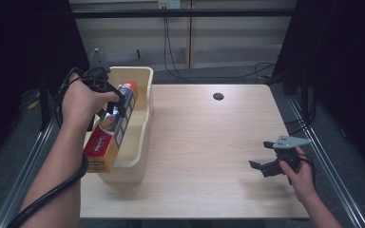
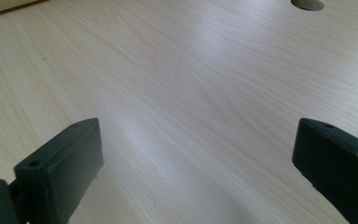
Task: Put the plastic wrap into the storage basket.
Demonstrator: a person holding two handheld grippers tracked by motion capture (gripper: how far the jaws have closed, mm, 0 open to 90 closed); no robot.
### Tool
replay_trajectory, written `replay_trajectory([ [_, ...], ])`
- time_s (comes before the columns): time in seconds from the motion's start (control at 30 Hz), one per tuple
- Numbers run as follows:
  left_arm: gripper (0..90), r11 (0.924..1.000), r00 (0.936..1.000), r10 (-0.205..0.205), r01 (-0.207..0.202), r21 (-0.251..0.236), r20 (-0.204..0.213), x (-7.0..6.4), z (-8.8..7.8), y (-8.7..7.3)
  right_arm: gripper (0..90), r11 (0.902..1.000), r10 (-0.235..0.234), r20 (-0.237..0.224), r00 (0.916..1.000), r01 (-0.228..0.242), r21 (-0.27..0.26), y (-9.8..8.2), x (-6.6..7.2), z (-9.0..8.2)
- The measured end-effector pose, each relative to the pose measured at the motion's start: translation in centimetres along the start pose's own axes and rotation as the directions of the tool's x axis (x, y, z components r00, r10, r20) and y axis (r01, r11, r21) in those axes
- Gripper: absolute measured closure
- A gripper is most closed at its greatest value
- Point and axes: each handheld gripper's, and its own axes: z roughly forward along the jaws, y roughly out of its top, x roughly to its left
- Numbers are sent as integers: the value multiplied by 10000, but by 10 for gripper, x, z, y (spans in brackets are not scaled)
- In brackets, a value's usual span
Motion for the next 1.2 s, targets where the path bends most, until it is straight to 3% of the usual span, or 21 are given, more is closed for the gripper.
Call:
replay_trajectory([
  [1.2, 410, 9980, 9994, -189, 170, 609, 303, 2, 39, 1, 12, 10000, 5, 30, 10000, -5, -12, -2, -1, 1],
])
